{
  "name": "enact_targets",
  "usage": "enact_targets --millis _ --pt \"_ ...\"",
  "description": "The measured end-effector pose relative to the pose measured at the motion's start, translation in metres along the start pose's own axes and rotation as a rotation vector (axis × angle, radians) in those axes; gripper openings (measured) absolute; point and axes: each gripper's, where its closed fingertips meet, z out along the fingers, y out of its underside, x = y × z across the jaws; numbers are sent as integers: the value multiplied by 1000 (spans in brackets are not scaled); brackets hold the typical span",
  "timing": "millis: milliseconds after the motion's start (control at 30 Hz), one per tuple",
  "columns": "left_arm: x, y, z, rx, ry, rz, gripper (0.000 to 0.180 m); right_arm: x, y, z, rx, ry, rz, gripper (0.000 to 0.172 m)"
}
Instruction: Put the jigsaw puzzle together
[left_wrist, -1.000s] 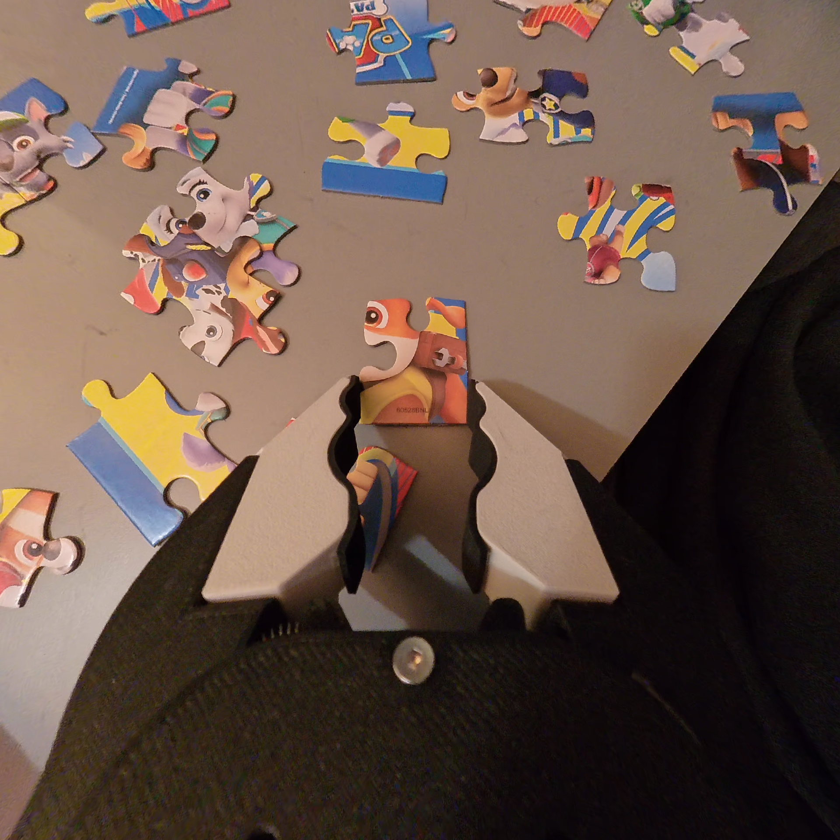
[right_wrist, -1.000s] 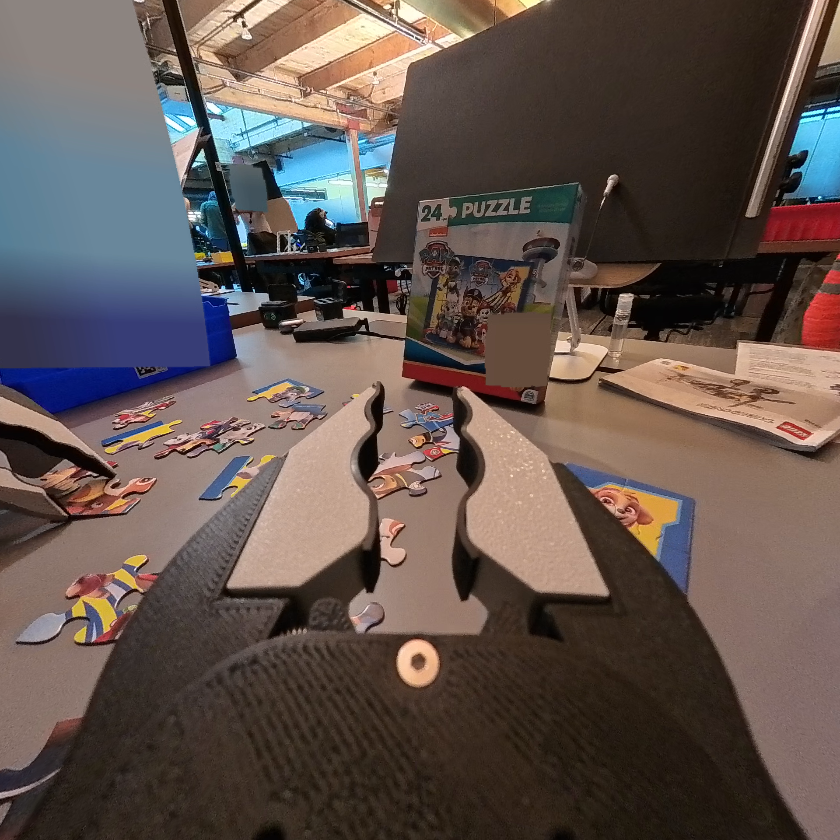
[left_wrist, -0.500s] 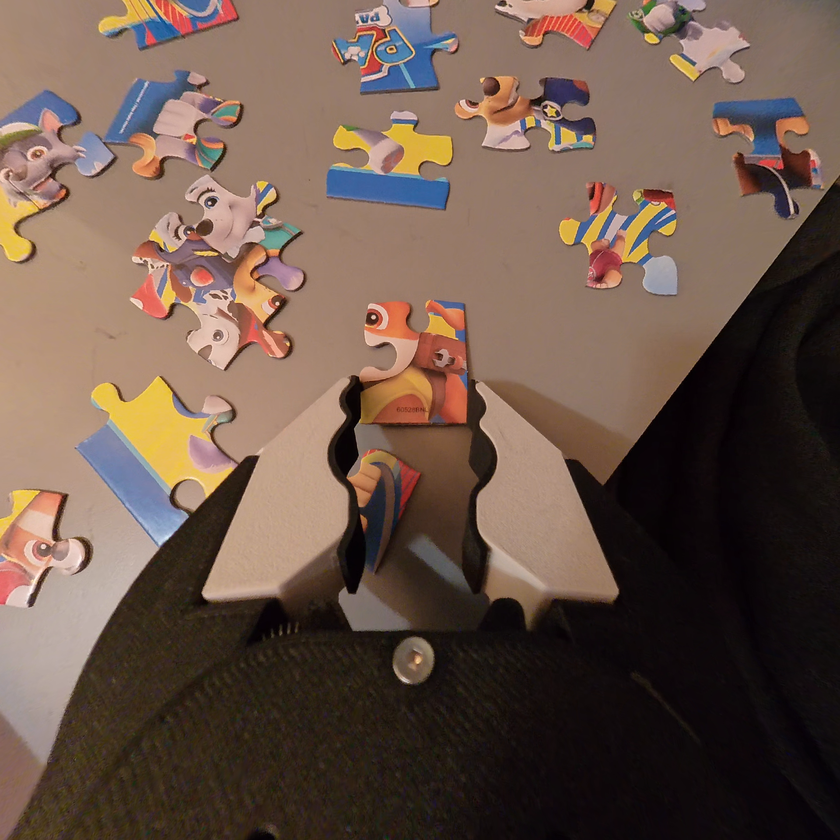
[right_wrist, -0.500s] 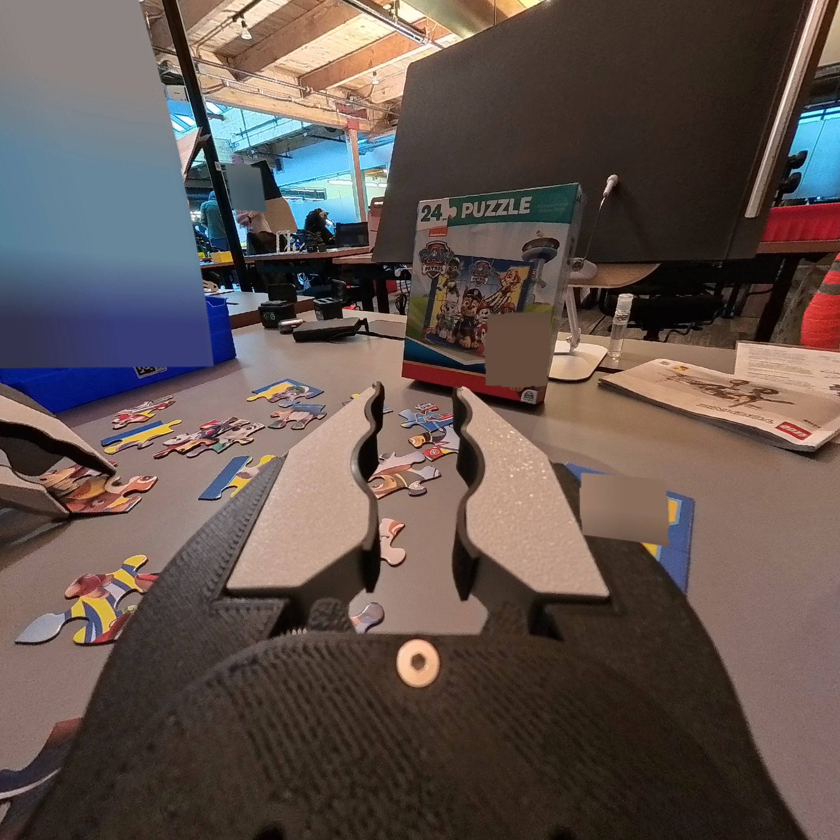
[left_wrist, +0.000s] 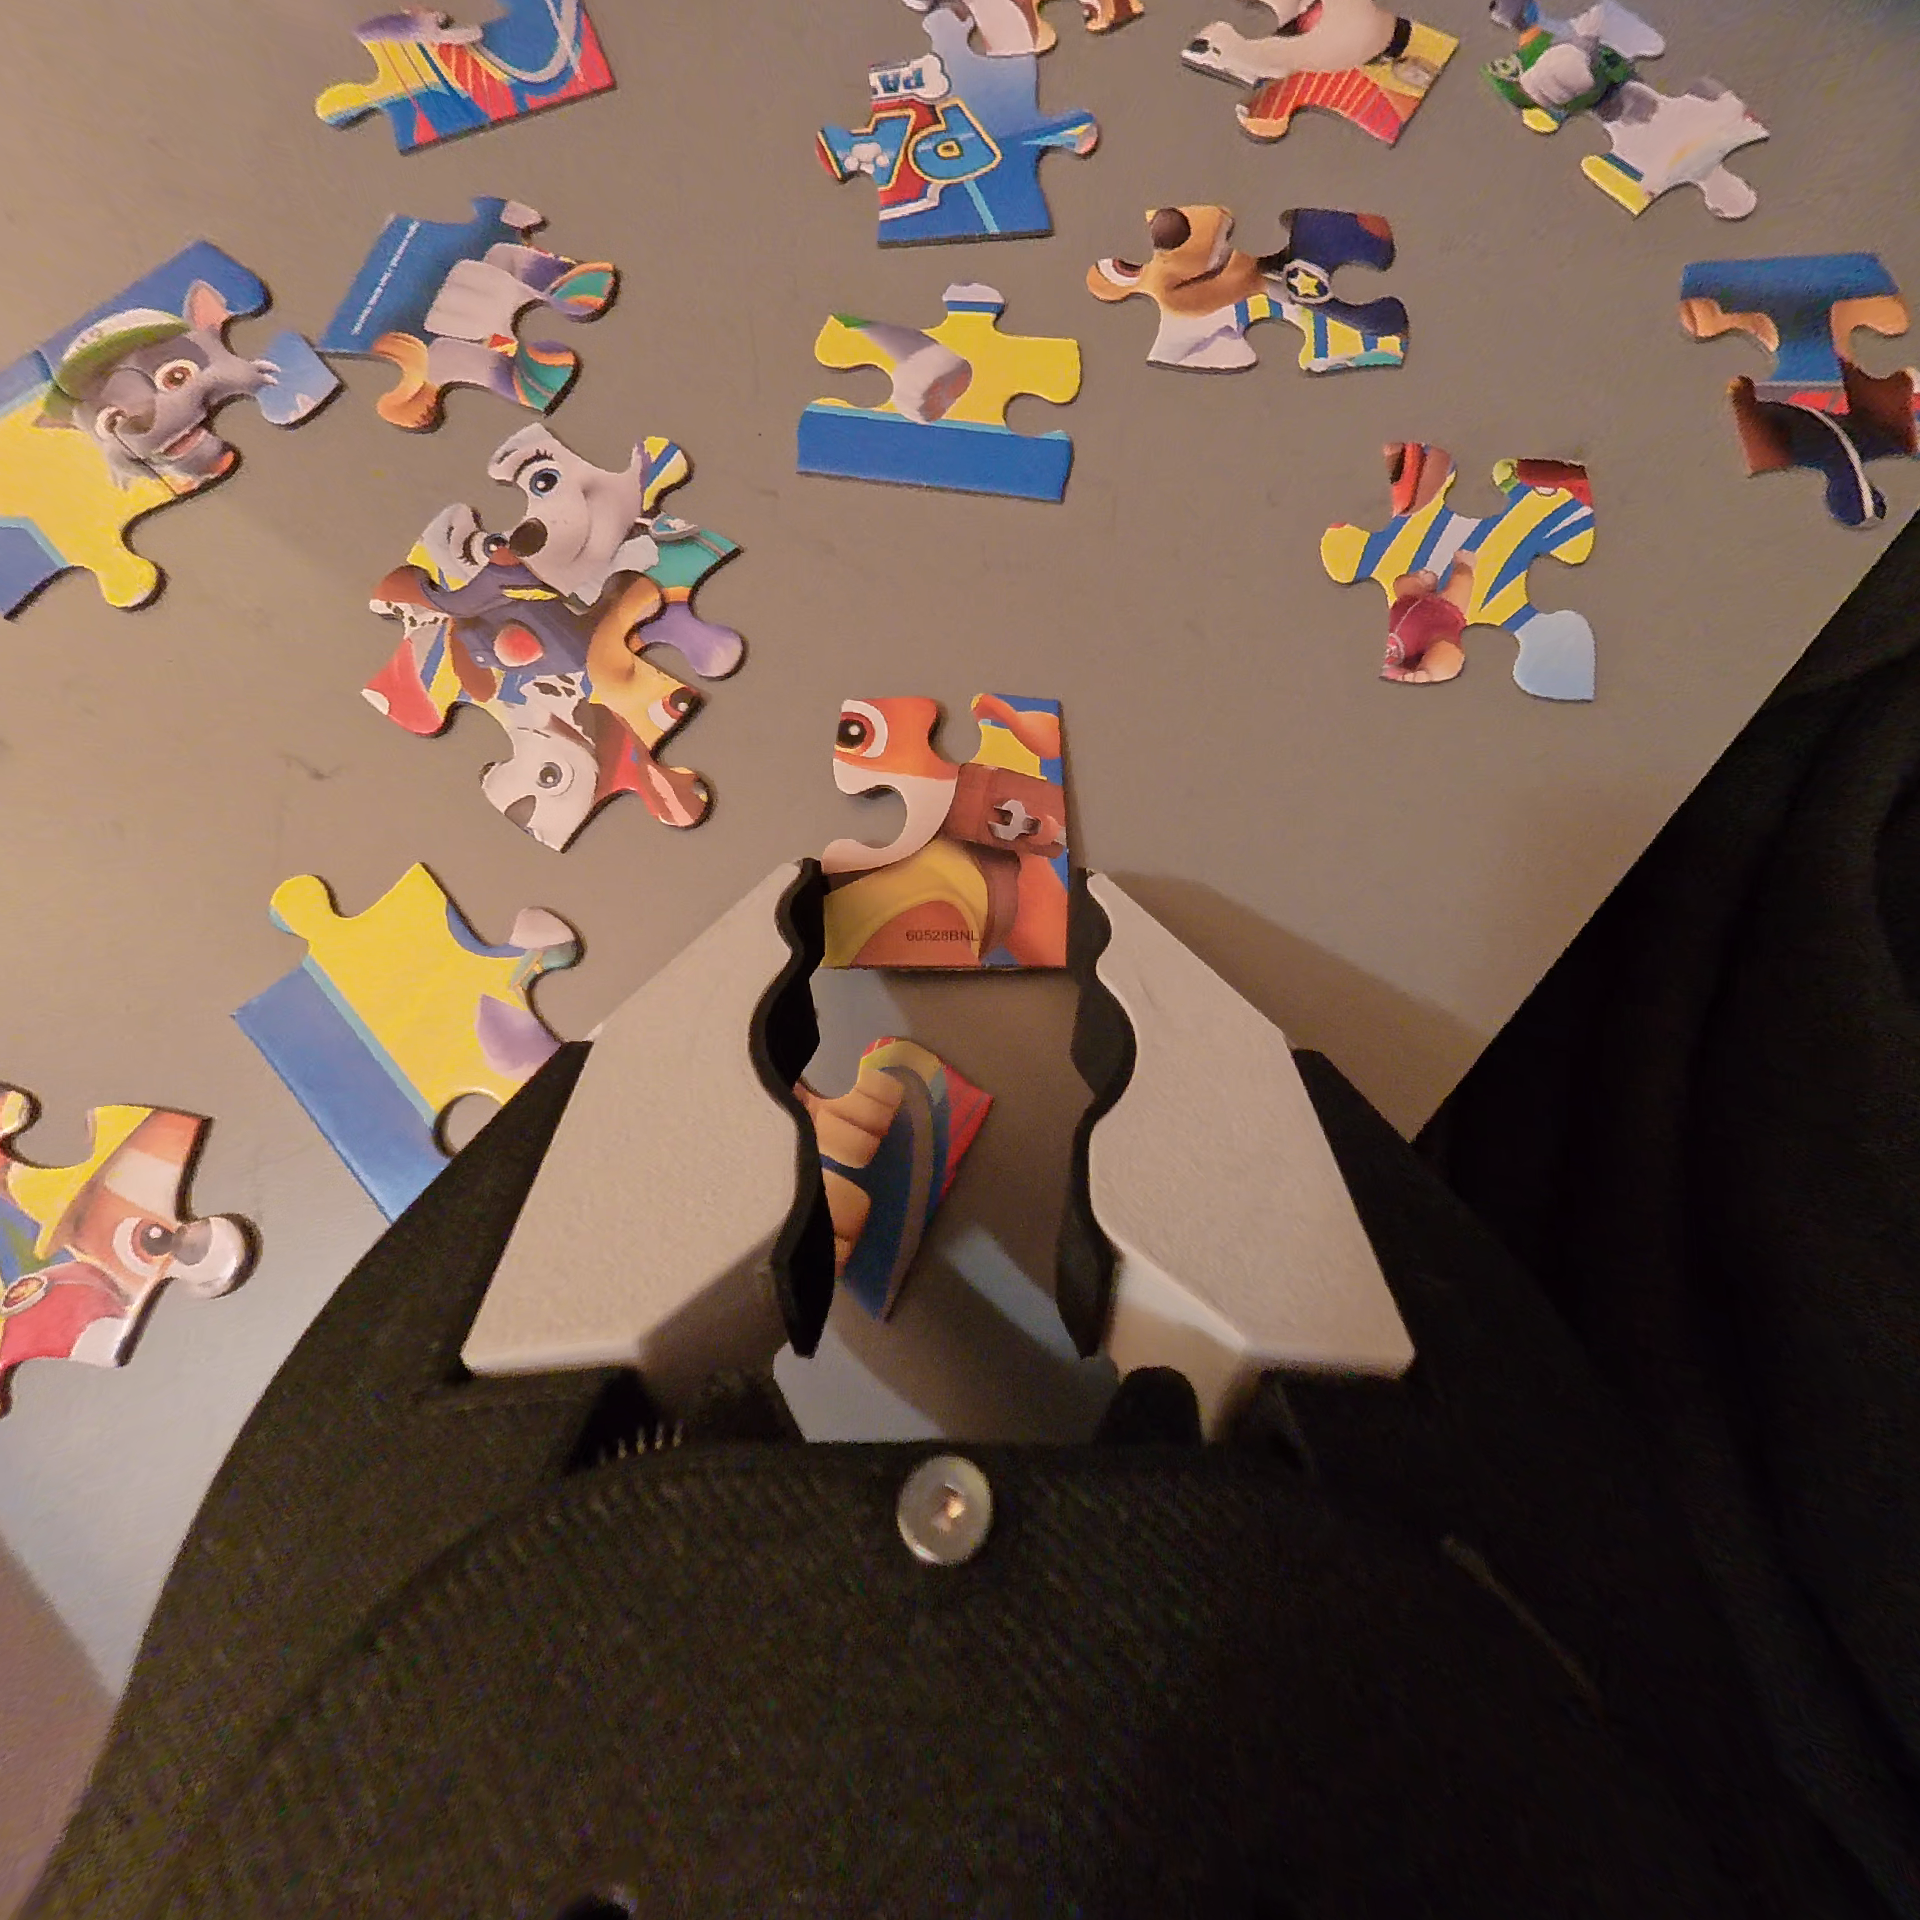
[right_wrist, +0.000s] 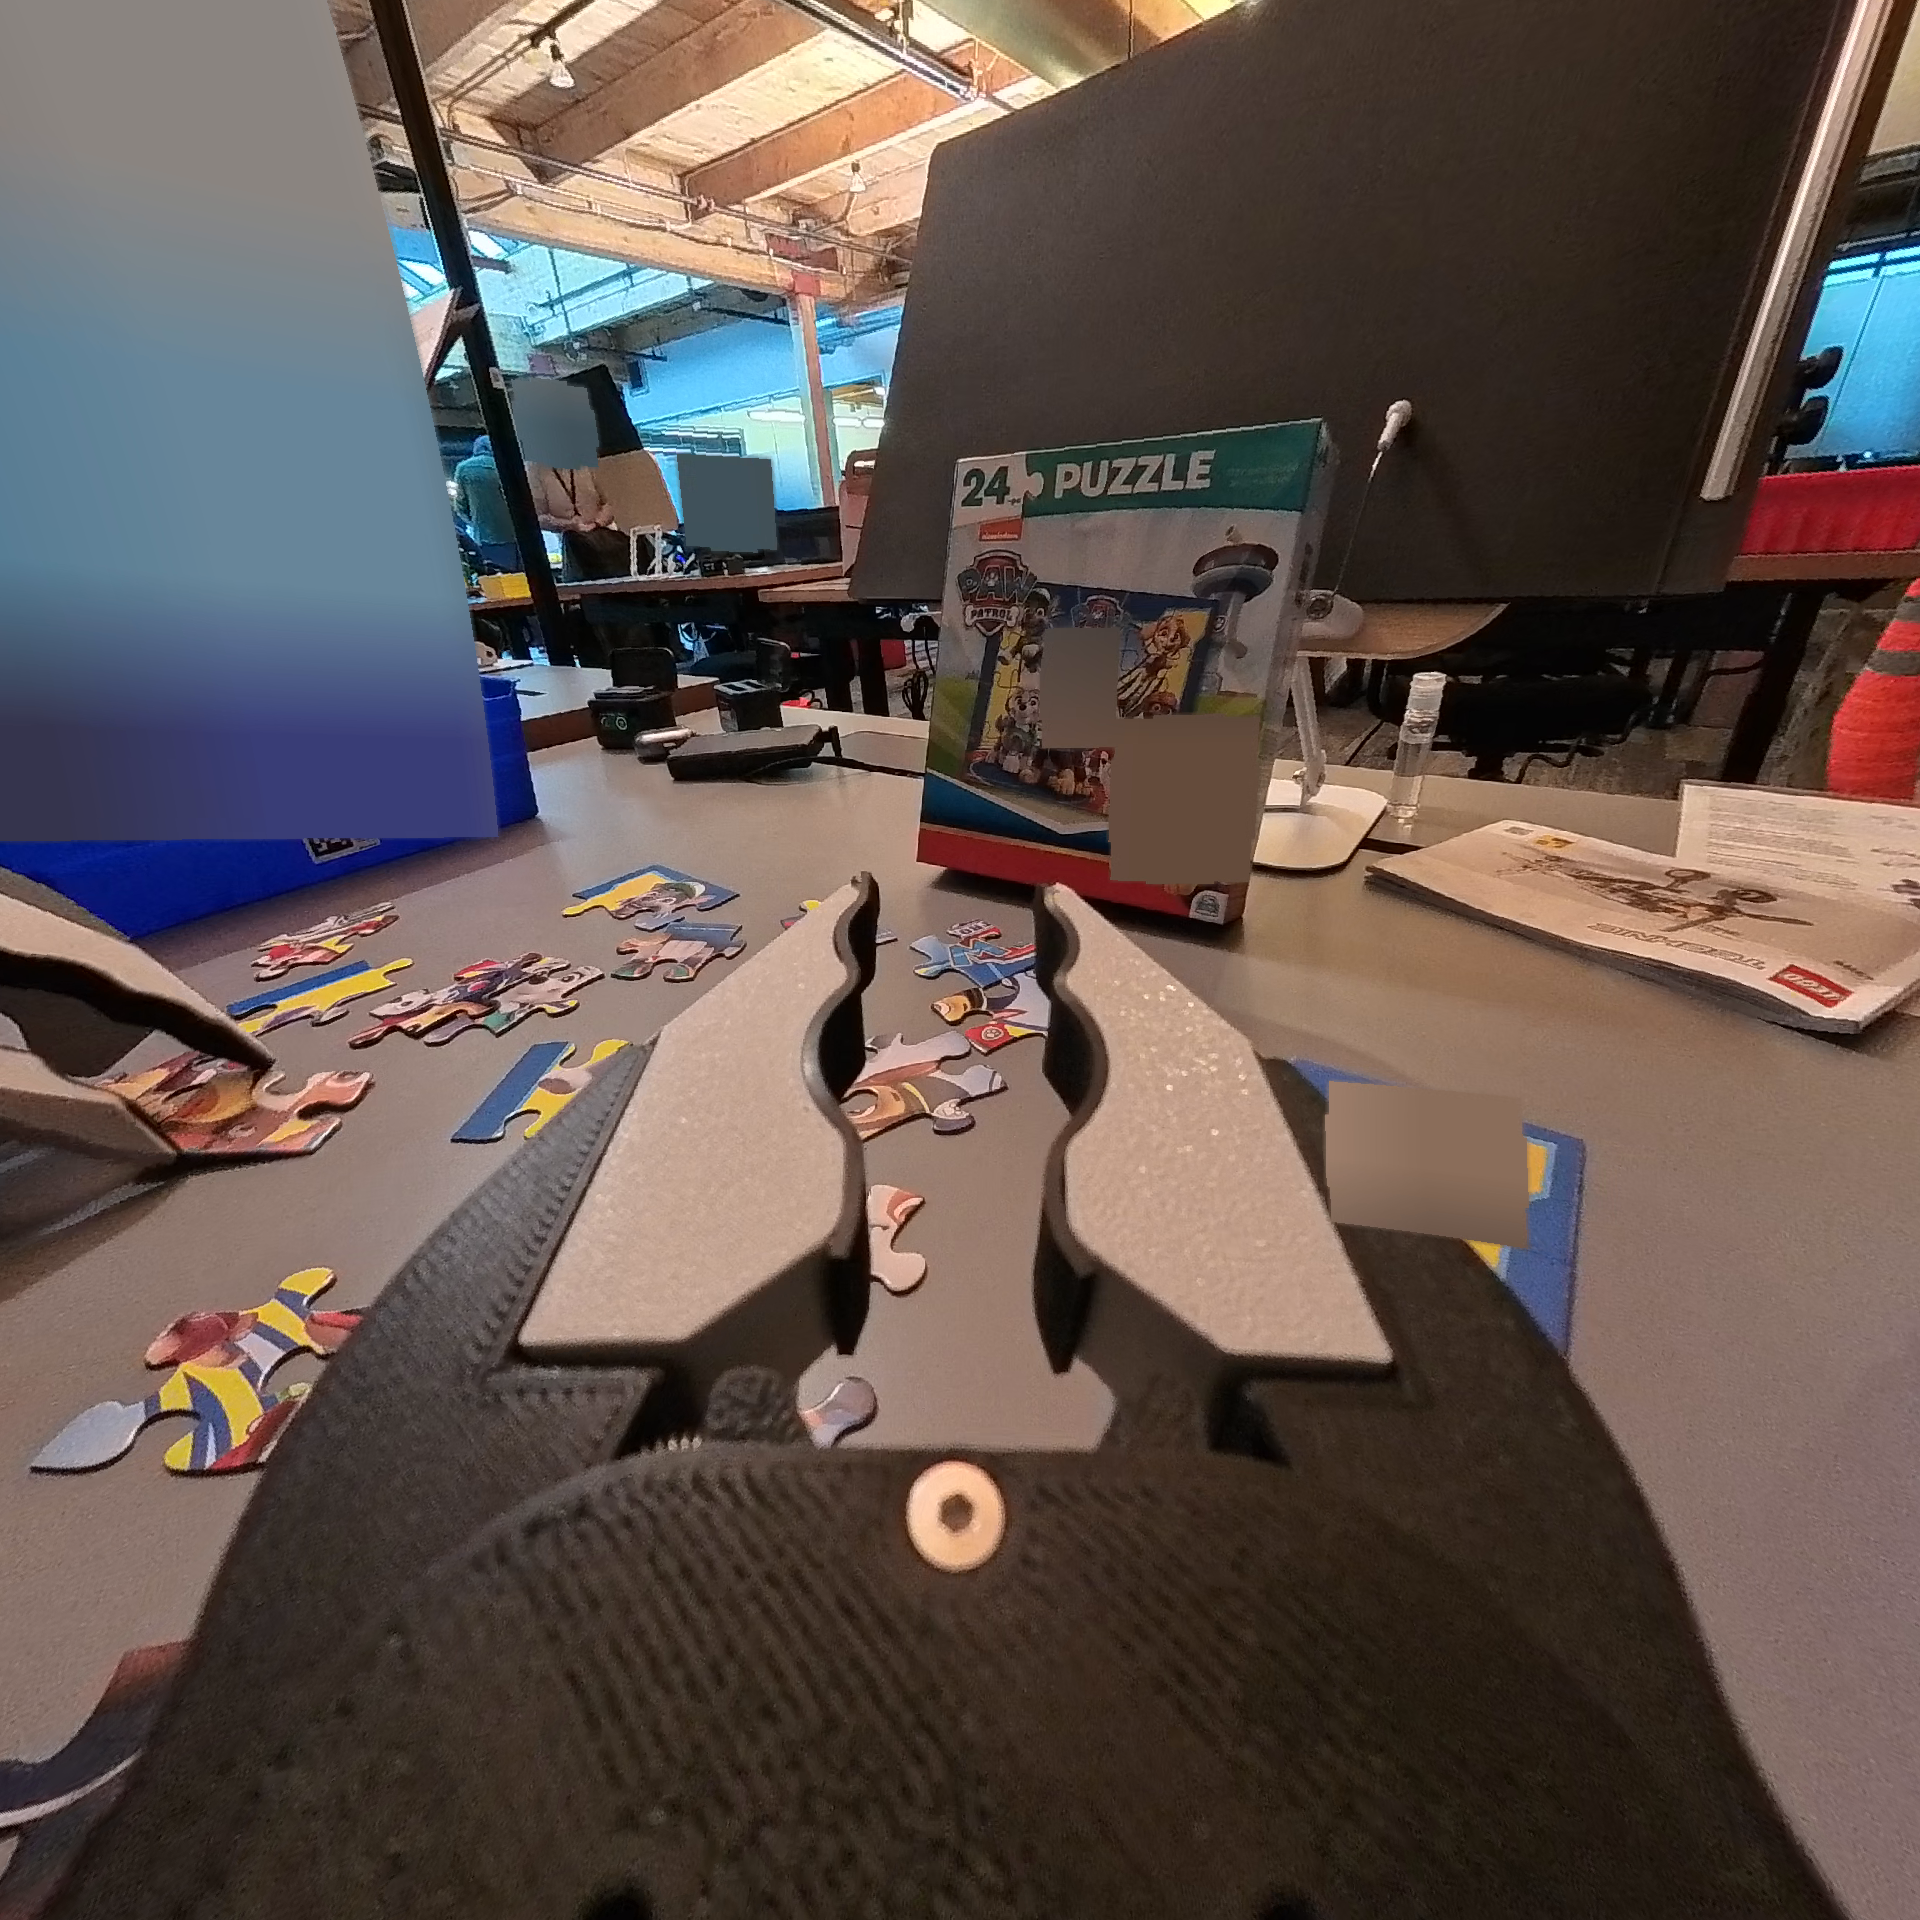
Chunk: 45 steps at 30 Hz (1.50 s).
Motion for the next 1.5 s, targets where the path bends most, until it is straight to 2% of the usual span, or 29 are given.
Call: enact_targets --millis 433,833,867,933,1500 --pt "-27 -5 4 41 -97 -118 45 1 -2 1 7 -5 17 28" --pt "-27 -16 1 92 -71 -160 45 2 3 6 -21 5 -7 29" --pt "-27 -17 0 101 -72 -163 31 2 3 6 -21 5 -6 29" --pt "-31 -19 -2 123 -92 -172 26 2 3 6 -22 5 -6 29" --pt "-28 -15 1 113 -58 -180 38 2 5 6 -33 7 -15 29"
